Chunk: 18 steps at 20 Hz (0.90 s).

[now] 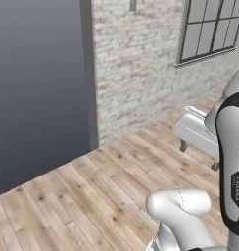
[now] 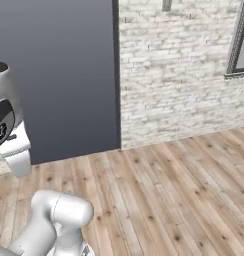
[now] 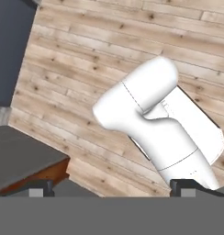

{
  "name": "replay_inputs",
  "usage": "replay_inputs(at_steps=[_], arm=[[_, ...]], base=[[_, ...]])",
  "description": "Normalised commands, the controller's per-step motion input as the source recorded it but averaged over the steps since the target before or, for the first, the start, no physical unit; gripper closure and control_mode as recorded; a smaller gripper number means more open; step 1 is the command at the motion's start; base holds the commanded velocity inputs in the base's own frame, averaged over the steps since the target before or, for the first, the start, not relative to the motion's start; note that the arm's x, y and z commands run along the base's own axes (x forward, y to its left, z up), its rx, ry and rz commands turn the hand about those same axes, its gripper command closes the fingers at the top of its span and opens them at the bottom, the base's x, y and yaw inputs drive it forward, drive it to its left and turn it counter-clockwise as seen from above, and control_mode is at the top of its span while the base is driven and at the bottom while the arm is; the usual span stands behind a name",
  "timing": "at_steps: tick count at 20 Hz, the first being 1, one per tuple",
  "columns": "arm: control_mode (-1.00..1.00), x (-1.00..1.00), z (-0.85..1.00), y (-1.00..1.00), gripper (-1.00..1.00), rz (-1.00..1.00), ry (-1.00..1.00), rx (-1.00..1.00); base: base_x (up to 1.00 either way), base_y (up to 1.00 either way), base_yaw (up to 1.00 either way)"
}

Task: Pick the pot and strainer and place them in the sink. Then turn on the water.

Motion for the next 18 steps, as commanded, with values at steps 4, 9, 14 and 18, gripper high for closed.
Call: replay_inputs(at_steps=[4, 9, 14, 18], arm=[[1.00, 0.00, 0.00, 0.00, -1.00, 0.00, 0.00, 0.00], [1.00, 0.00, 0.00, 0.00, -1.00, 0.00, 0.00, 0.00], [1.00, 0.00, 0.00, 0.00, -1.00, 0.00, 0.00, 0.00], [1.00, 0.00, 0.00, 0.00, -1.00, 0.00, 0.00, 0.00]], base=[[0.30, -0.36, -0.73], [0.33, -0.33, -0.71], [0.34, -0.25, -0.70], [0.46, -0.06, -0.67]])
